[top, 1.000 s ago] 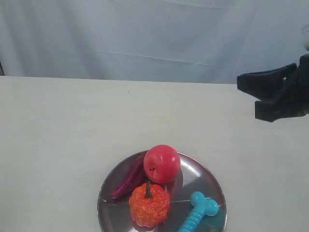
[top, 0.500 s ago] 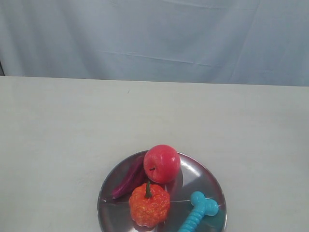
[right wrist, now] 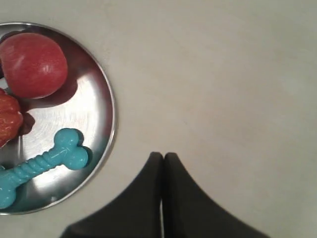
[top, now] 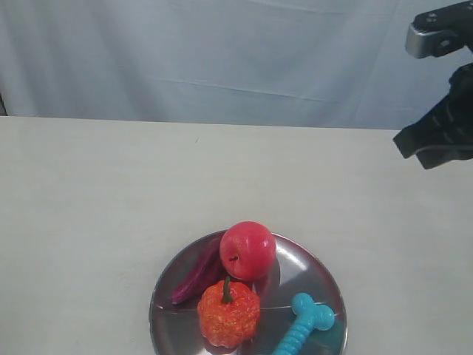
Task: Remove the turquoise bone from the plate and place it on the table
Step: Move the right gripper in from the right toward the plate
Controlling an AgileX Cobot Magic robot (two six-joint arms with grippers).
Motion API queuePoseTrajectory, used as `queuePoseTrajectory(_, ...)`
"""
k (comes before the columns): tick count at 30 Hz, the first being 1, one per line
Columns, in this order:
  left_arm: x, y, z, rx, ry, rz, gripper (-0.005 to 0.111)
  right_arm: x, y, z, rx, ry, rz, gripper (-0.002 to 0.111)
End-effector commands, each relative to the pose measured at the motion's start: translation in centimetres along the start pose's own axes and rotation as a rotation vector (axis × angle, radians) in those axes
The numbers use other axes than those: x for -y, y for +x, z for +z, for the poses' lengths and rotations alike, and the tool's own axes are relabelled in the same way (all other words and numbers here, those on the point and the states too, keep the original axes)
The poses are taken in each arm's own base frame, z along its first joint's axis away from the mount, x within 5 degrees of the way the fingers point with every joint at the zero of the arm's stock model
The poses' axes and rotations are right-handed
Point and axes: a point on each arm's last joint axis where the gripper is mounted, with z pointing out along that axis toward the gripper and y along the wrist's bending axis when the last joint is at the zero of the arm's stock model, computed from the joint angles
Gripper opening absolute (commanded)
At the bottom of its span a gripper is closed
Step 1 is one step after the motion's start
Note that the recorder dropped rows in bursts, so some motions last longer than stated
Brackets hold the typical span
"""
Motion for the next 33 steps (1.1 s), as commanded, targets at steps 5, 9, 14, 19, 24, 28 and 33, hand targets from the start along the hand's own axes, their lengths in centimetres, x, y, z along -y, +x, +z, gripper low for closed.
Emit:
queuePoseTrajectory(5,0.0,0.1,0.0,0.001,0.005,0.001,0.0,-0.5,0.4,2.8,-0.079,-0.059,0.184,0.0)
queuePoseTrajectory(9,0.0,0.1,0.0,0.001,0.005,0.001,0.0,-0.6,-0.2,2.8,-0.004,-0.066,0.106,0.0)
queuePoseTrajectory(14,0.0,0.1,0.0,0.001,0.005,0.001,0.0,-1.1,-0.6,2.7,0.036,-0.124,0.122,0.0)
queuePoseTrajectory(19,0.0,0.1,0.0,0.001,0.005,0.001,0.0,-2.0,-0.5,2.6,0.029,-0.221,0.013,0.0)
queuePoseTrajectory(24,0.0,0.1,0.0,0.001,0.005,0.001,0.0,-2.2,-0.3,2.5,0.009,-0.244,0.016,0.0)
queuePoseTrajectory(28,0.0,0.1,0.0,0.001,0.005,0.001,0.0,-2.6,0.1,2.7,-0.046,-0.237,-0.011,0.022)
queuePoseTrajectory(33,0.0,0.1,0.0,0.001,0.005,0.001,0.0,-4.3,0.0,2.6,-0.058,-0.263,-0.046,0.087)
